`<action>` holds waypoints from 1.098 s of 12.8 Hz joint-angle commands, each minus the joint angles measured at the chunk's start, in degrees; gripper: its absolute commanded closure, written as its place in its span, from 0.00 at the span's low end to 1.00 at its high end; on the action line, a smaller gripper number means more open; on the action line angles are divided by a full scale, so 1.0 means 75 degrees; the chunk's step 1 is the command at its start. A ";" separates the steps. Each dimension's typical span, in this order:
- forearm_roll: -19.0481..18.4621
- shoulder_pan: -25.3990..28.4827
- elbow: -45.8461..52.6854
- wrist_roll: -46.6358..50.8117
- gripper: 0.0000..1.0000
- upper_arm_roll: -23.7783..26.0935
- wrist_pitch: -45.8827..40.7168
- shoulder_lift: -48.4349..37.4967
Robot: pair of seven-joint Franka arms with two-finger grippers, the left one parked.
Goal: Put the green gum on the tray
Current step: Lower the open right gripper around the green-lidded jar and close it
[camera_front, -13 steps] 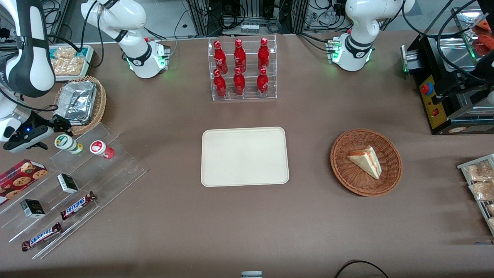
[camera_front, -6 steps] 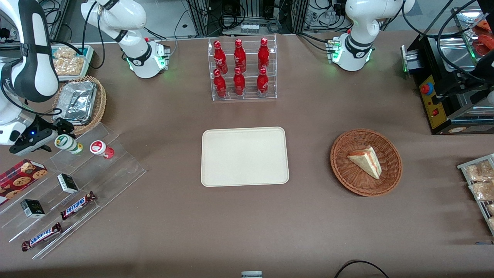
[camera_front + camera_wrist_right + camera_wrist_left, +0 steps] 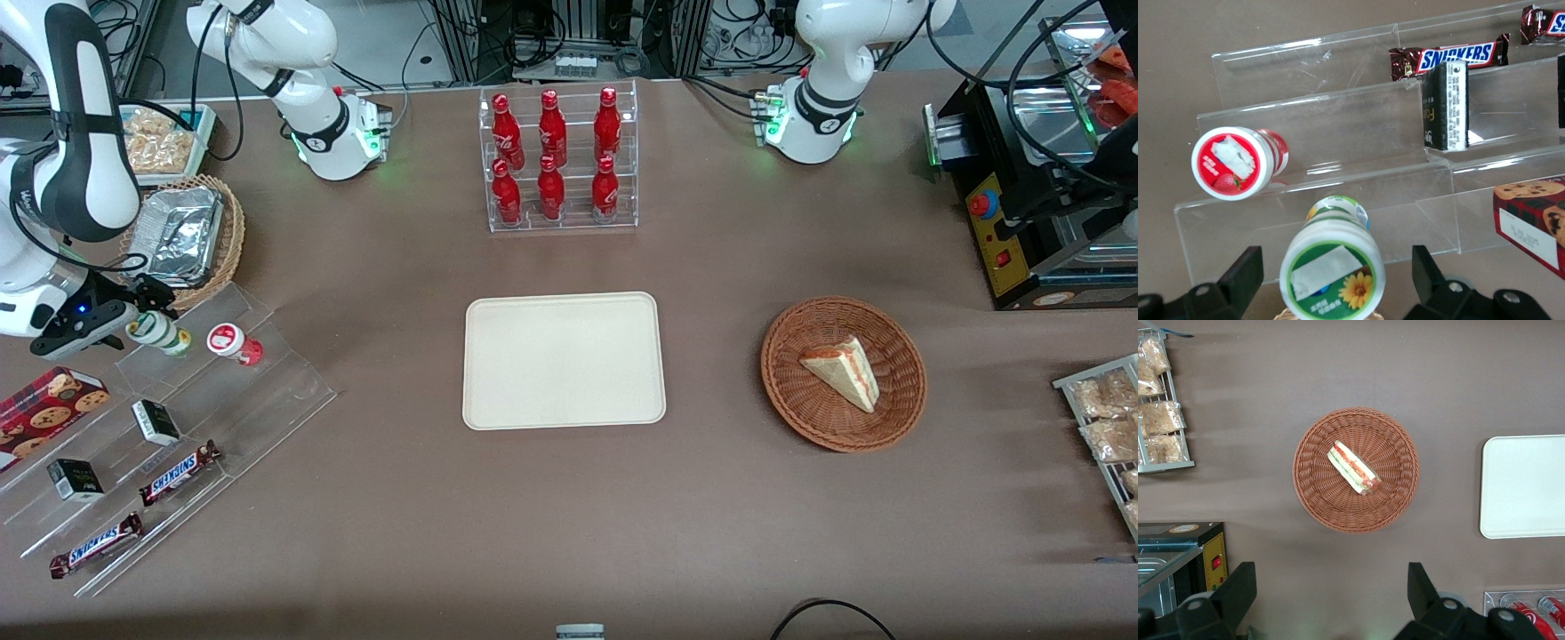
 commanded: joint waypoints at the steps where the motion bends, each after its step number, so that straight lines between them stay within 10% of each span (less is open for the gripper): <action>1: -0.0101 -0.0091 -0.0117 -0.0192 0.02 0.0014 0.0202 -0.0017; 4: -0.0090 -0.0103 -0.0106 -0.0192 0.19 0.0026 0.0202 -0.0006; 7: -0.0078 -0.0080 -0.0082 -0.0180 0.97 0.0026 0.0178 -0.0005; 14: 0.0121 -0.0009 0.1145 -0.0110 1.00 0.0108 -0.1458 -0.0064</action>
